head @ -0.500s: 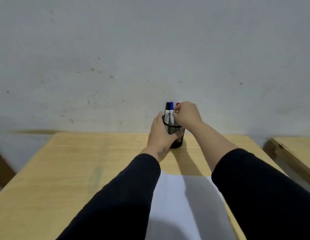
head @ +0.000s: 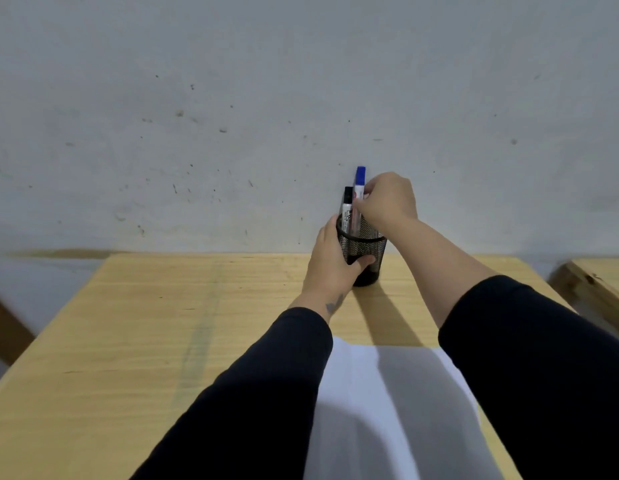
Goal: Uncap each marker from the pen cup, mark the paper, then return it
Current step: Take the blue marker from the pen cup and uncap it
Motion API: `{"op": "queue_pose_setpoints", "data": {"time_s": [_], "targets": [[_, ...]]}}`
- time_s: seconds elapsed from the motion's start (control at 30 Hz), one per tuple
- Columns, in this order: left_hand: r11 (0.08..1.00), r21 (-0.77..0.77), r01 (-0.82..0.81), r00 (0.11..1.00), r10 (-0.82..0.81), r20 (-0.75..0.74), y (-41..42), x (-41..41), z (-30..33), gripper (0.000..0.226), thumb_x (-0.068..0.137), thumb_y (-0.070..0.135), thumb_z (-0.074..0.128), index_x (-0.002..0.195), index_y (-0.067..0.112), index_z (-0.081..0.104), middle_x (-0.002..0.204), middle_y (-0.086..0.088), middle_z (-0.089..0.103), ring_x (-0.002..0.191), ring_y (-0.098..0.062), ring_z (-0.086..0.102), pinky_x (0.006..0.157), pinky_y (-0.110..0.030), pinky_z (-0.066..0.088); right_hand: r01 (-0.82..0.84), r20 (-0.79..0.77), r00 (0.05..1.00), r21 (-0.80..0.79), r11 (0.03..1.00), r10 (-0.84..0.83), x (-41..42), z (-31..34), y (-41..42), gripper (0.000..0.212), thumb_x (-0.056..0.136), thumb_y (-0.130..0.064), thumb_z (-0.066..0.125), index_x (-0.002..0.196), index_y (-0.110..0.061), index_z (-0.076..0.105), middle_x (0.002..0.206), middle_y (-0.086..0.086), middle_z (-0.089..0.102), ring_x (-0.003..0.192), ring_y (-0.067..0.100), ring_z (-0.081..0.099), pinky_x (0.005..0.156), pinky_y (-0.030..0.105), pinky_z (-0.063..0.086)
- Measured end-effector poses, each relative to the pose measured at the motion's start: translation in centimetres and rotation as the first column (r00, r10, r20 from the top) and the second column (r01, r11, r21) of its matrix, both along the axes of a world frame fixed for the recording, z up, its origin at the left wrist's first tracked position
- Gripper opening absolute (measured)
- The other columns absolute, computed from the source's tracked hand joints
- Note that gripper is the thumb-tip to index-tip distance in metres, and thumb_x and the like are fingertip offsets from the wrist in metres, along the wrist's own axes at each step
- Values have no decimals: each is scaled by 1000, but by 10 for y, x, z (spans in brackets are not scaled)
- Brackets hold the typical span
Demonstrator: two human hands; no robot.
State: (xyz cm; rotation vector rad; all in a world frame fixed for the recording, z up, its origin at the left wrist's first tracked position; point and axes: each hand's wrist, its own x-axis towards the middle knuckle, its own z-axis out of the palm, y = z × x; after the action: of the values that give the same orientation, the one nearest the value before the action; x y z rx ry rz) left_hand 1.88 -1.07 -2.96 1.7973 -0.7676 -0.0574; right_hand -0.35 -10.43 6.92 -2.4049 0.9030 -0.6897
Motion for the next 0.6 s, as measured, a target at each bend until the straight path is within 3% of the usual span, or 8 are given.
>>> {"op": "queue_pose_setpoints", "data": {"time_s": [0.13, 0.3, 0.4, 0.47, 0.6], "targets": [[1000, 19, -11, 1000, 11, 2, 2, -4, 5, 77, 73, 22, 80, 137, 18, 40, 133, 0, 51, 122, -13, 48, 101, -24, 38, -61, 200, 978, -18, 998, 63, -14, 34, 8, 21, 86, -21, 60, 95, -7, 74, 87, 11, 72, 80, 25, 66, 67, 29, 49], [997, 82, -1, 1000, 1, 2, 6, -7, 14, 79, 71, 21, 81, 137, 13, 37, 133, -3, 50, 125, -17, 46, 102, -29, 39, -124, 268, 957, 19, 992, 115, -42, 56, 15, 24, 83, -13, 60, 103, -11, 73, 79, 3, 63, 73, 17, 58, 67, 25, 44], [993, 119, -10, 1000, 10, -4, 16, -10, 32, 97, 75, 24, 79, 149, 7, 18, 150, -9, 33, 140, -23, 32, 112, -33, 31, -148, 266, 955, 30, 988, 135, -65, 57, 22, 26, 83, -12, 58, 105, -13, 72, 79, 3, 62, 71, 17, 54, 64, 24, 42], [997, 66, -50, 996, 45, 82, 27, -15, 52, 91, 84, 24, 71, 152, 12, 12, 156, -5, 27, 143, -17, 28, 111, -26, 25, -166, 224, 962, 26, 986, 156, -81, 54, 27, 26, 84, -13, 58, 106, -15, 72, 82, 4, 62, 73, 17, 53, 65, 25, 41], [999, 16, -50, 897, 38, 441, 57, -31, 86, 57, 93, 17, 59, 145, 21, 37, 147, 3, 44, 134, -10, 41, 106, -19, 31, -245, 83, 967, 14, 969, 243, -108, 37, 43, 25, 87, -15, 58, 108, -14, 72, 88, 3, 64, 77, 15, 53, 67, 22, 38]]}}
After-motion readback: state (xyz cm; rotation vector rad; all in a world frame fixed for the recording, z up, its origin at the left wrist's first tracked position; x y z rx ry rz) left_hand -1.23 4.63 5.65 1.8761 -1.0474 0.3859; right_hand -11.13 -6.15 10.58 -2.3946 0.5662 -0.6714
